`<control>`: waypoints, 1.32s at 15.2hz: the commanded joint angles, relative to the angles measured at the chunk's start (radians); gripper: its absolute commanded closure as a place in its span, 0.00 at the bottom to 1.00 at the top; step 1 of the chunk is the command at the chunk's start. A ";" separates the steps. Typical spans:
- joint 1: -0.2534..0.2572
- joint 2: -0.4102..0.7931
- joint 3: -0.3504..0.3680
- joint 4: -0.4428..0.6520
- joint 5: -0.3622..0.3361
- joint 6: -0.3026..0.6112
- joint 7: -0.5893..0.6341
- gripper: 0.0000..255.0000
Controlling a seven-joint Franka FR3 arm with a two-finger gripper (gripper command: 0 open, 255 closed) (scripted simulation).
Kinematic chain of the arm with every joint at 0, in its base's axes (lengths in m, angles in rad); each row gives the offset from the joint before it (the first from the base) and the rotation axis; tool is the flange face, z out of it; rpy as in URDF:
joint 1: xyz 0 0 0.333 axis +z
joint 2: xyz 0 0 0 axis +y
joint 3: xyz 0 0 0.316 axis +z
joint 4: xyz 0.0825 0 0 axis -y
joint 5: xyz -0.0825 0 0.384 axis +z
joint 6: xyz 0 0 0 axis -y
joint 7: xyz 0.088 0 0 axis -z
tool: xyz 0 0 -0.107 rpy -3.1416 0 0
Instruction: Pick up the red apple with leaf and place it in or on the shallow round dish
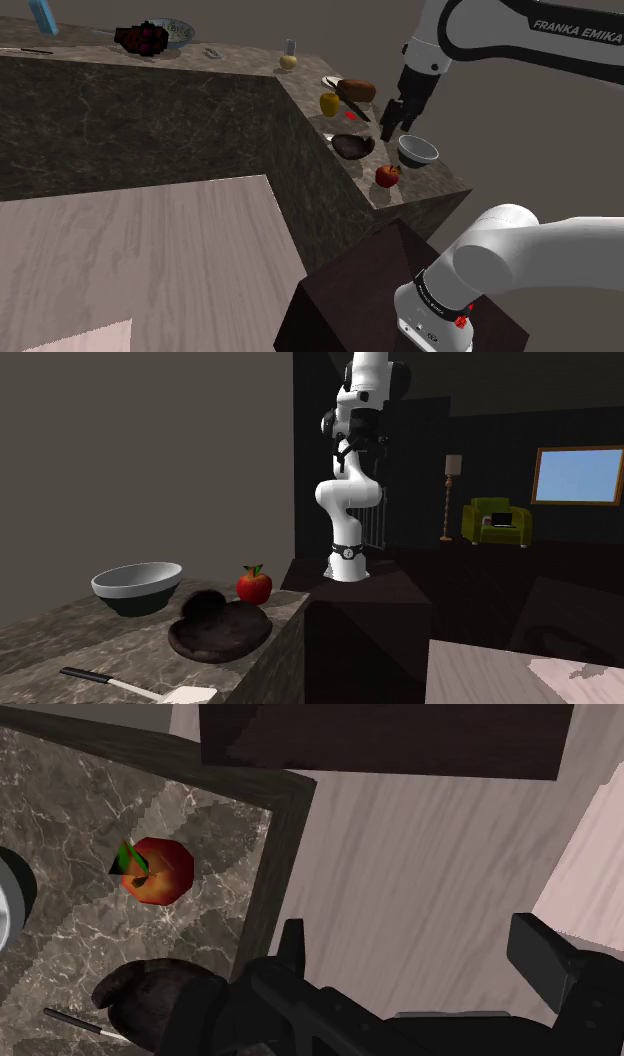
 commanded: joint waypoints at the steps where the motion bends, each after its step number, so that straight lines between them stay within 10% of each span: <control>1: 0.000 0.000 0.000 0.000 0.000 0.000 0.000 0.00; 20: -0.132 0.365 -0.365 -0.092 -0.189 0.417 -0.394 0.00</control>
